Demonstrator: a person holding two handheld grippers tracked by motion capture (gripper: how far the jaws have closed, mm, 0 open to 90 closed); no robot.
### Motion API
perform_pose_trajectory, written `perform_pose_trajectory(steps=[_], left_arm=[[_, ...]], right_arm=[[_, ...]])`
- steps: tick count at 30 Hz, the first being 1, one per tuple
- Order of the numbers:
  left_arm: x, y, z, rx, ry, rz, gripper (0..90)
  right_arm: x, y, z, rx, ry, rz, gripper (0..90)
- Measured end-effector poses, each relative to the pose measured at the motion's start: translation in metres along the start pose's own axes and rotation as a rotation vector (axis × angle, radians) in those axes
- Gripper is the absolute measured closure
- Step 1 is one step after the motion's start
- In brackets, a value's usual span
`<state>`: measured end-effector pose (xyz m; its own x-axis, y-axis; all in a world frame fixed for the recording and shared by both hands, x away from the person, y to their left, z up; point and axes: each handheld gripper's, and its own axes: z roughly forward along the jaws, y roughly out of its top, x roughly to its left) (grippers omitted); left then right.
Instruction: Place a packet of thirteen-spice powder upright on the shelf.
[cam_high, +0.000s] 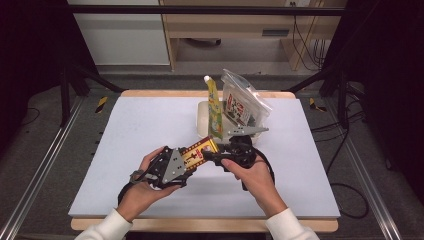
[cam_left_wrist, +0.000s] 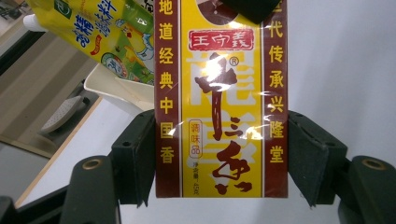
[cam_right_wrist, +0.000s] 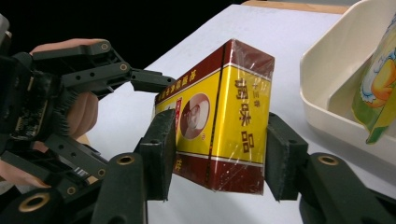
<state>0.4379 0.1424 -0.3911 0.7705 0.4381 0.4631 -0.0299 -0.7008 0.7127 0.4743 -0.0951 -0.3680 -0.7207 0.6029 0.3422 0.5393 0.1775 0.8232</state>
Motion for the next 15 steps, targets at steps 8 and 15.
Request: perform_pose_trajectory(steps=[8, 15], left_arm=[[0.0003, -0.0032, 0.0064, 0.017, -0.001, -0.005, 31.9], [0.0017, -0.0073, 0.0051, -0.001, 0.007, -0.063, 24.3]], right_arm=[[-0.0011, 0.0014, -0.0036, -0.023, 0.062, 0.056, 65.8], [0.0068, 0.003, -0.0042, -0.035, -0.033, 0.043, 67.7]])
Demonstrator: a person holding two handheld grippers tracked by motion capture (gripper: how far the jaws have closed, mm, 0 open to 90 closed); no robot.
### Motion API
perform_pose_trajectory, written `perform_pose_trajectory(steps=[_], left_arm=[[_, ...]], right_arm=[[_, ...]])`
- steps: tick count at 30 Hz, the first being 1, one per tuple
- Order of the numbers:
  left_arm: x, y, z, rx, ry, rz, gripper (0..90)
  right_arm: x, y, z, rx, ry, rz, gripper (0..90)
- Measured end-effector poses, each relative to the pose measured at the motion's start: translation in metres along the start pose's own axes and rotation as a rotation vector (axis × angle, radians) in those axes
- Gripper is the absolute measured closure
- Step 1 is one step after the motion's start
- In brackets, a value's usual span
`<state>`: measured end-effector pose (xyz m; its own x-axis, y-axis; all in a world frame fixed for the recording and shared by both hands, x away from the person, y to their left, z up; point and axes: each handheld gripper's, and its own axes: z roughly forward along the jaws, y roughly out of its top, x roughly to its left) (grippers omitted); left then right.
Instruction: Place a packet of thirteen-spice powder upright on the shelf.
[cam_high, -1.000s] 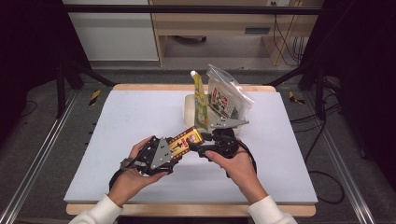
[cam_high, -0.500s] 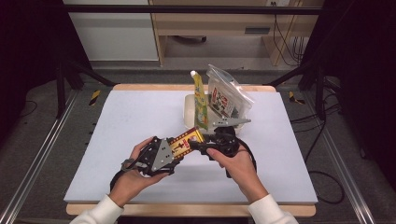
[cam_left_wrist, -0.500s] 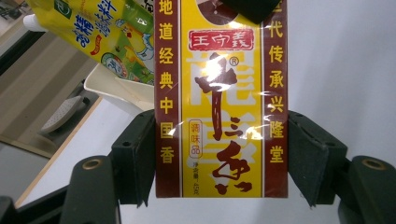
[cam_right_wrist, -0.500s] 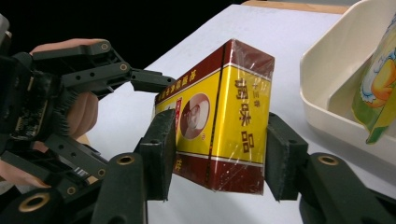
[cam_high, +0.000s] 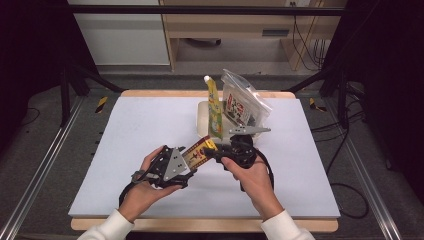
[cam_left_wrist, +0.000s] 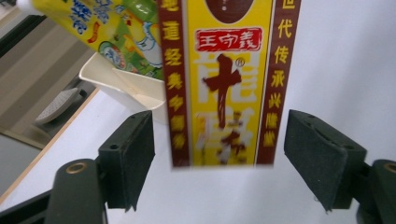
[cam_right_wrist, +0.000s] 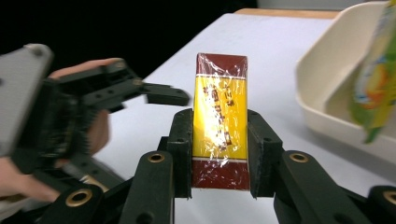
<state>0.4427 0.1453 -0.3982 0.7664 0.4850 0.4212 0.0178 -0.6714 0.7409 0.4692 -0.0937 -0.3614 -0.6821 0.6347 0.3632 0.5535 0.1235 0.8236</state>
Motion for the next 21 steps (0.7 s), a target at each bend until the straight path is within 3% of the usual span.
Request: perform_pose_trajectory(steps=[5, 11, 18, 21], left_arm=[[0.006, -0.014, -0.013, 0.005, 0.011, -0.07, 20.9], [0.009, -0.051, -0.032, 0.081, 0.049, -0.171, 16.0], [0.019, -0.092, -0.054, 0.108, 0.09, -0.34, 11.6], [0.023, -0.102, -0.059, 0.122, 0.104, -0.361, 11.2]], right_arm=[[0.001, 0.003, -0.003, -0.045, -0.075, -0.015, 67.7], [0.006, 0.012, -0.006, -0.092, -0.154, -0.042, 67.7], [0.01, 0.024, -0.004, -0.138, -0.212, -0.05, 67.6], [0.013, 0.029, -0.002, -0.15, -0.236, -0.061, 67.6]])
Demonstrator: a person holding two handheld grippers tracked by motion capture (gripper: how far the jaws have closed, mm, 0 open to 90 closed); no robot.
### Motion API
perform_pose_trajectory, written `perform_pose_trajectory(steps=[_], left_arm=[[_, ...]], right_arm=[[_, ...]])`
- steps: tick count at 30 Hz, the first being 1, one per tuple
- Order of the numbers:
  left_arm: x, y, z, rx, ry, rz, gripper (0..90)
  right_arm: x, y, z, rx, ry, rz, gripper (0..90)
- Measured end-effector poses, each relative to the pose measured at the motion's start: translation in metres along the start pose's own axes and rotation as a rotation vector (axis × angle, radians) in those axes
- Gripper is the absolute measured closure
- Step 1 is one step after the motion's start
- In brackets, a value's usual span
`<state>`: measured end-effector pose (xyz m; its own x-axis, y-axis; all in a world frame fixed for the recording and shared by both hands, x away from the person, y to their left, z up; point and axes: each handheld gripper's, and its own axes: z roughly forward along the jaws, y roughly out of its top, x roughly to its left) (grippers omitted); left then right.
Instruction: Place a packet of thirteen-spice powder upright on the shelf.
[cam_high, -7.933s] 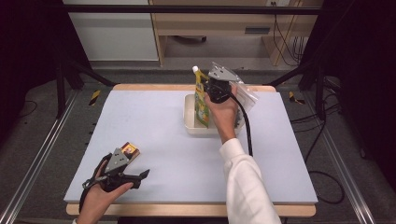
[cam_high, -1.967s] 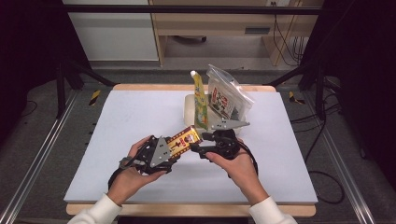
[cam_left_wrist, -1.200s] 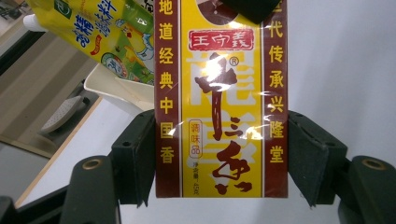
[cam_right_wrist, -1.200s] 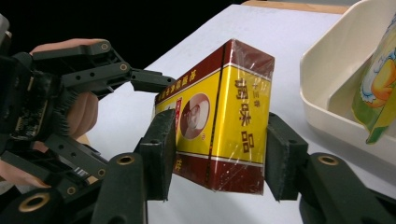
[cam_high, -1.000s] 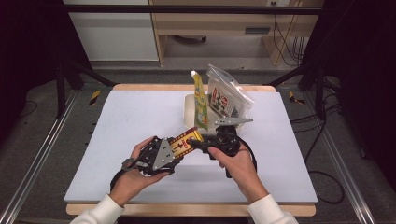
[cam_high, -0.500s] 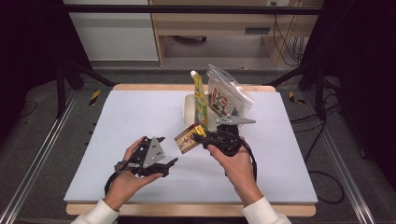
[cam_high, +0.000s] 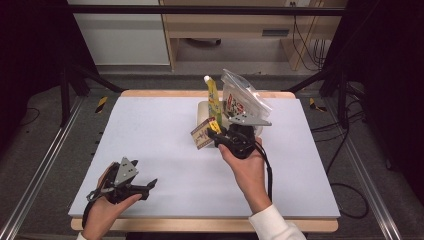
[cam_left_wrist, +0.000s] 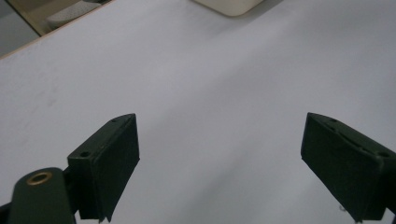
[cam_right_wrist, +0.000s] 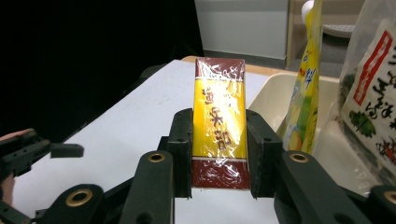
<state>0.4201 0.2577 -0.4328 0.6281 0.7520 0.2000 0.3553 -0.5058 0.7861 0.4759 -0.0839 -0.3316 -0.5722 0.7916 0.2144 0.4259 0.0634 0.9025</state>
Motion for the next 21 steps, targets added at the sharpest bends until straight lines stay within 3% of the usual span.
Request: perform_pose_trajectory(steps=[6, 14, 21], left_arm=[[0.009, -0.004, -0.002, -0.004, 0.031, -0.04, 11.2], [0.011, -0.008, 0.002, 0.029, 0.04, -0.035, 11.6], [0.012, -0.008, 0.001, 0.023, 0.044, -0.049, 12.0]], right_arm=[[0.003, 0.01, 0.003, -0.03, -0.057, -0.004, 67.6], [0.006, 0.02, 0.011, -0.06, -0.129, -0.004, 67.6], [0.008, 0.025, 0.021, -0.079, -0.183, -0.019, 67.7]])
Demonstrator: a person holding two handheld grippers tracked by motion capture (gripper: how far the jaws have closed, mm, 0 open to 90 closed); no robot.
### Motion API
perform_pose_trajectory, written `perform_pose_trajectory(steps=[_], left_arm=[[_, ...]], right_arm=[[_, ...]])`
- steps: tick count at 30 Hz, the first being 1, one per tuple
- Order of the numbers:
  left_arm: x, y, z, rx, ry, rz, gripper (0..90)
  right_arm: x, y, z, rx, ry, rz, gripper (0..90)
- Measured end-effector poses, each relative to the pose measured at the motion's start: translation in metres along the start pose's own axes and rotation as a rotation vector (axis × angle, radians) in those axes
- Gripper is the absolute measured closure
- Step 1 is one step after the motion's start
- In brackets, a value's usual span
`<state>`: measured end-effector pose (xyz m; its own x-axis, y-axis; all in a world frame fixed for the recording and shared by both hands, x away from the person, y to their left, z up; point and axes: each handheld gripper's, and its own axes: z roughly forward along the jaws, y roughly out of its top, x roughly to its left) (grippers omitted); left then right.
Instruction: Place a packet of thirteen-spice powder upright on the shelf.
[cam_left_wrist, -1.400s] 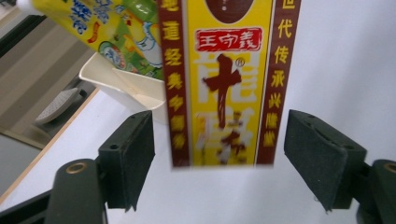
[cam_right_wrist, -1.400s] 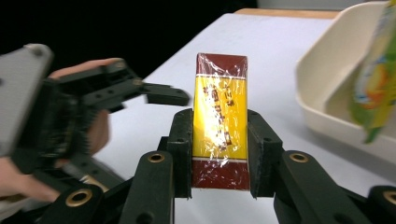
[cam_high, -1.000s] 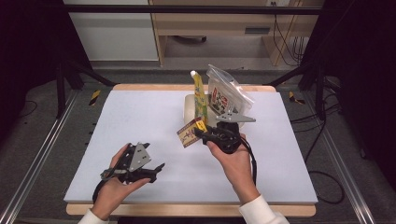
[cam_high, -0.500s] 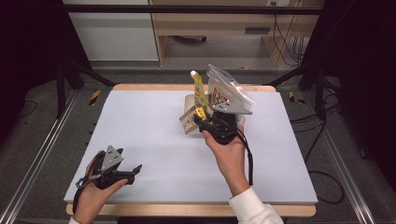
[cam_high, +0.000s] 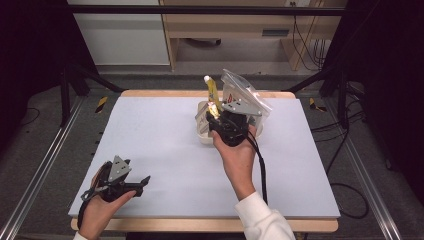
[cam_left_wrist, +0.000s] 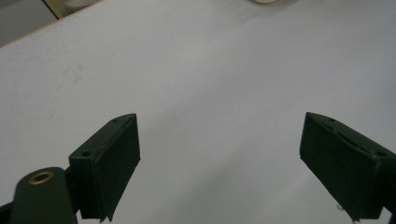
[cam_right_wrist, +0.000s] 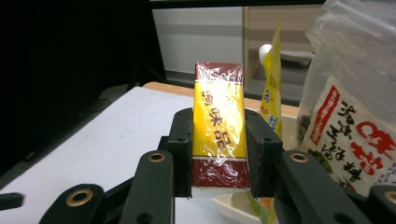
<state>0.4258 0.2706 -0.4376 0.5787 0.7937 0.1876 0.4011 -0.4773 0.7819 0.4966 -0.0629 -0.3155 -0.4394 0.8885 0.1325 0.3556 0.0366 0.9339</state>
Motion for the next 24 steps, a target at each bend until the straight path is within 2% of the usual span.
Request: perform_pose_trajectory(steps=[15, 24], left_arm=[[-0.002, 0.001, -0.001, -0.004, -0.012, 0.008, 12.6], [-0.002, 0.001, -0.001, -0.01, -0.013, 0.008, 12.7]], right_arm=[[0.005, -0.006, 0.042, -0.015, -0.109, -0.006, 67.8], [0.001, -0.012, 0.058, -0.022, -0.155, 0.025, 67.8]])
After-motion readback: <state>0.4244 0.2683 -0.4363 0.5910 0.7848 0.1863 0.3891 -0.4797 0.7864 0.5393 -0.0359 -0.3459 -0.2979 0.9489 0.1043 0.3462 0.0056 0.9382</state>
